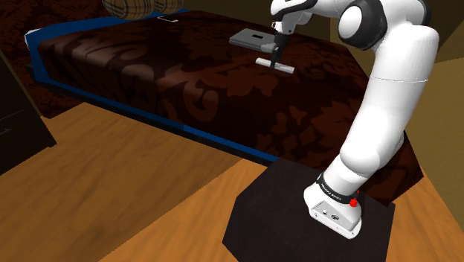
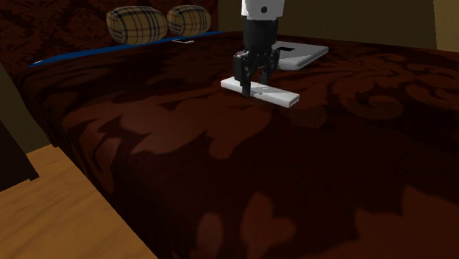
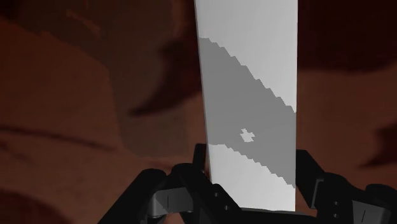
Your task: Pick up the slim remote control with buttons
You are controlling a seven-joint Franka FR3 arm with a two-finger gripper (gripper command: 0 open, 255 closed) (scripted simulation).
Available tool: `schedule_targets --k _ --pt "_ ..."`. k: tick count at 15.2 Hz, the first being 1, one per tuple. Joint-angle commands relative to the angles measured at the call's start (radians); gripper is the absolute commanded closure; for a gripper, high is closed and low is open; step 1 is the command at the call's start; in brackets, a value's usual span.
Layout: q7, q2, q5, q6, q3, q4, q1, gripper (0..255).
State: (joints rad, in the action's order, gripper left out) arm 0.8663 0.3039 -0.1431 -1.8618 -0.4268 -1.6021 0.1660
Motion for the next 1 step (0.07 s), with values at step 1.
schedule_targets --k 1 --pt "-0.002 0.001 0.0 0.009 0.0 0.01 0.0 255"
